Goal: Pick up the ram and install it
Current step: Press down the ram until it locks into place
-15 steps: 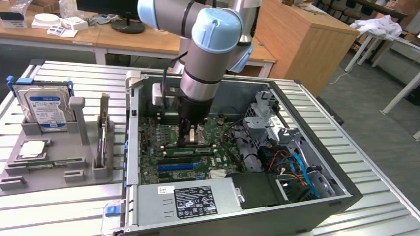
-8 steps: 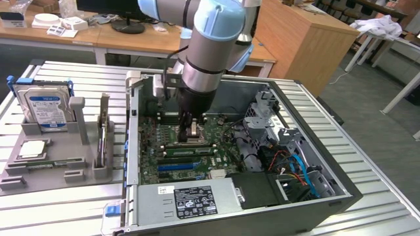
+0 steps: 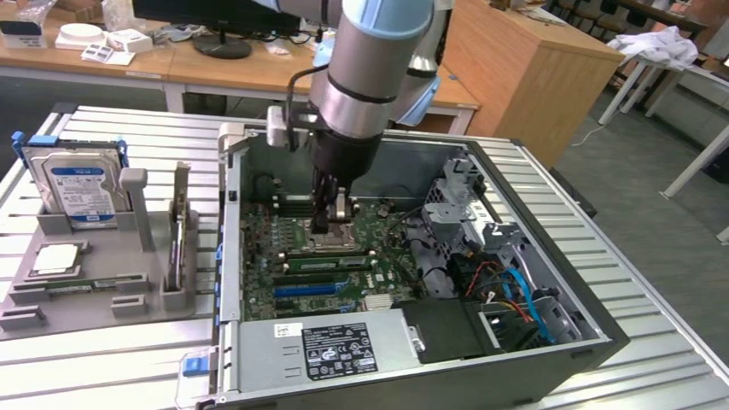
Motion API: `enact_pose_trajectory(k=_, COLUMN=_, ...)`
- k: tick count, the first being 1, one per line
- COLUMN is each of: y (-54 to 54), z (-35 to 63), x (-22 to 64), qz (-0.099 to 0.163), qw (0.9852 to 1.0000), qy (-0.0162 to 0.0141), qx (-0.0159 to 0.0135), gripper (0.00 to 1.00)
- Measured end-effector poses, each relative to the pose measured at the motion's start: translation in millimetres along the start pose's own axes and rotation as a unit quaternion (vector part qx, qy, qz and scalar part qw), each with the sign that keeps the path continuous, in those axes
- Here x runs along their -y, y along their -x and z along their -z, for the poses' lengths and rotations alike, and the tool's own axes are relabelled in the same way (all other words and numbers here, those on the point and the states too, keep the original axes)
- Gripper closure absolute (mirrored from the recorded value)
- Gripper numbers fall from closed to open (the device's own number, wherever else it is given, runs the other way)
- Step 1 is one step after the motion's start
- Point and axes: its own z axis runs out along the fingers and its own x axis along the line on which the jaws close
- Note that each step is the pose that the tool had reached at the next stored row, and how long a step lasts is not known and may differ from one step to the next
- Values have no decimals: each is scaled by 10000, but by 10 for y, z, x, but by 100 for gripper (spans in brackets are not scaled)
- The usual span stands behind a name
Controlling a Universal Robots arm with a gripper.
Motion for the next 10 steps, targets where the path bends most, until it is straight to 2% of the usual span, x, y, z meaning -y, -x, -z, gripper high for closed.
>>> enact_pose_trajectory(k=10, y=12, z=313, x=-17, qz=0, qw=10000, qy=0, qx=-7, gripper=89)
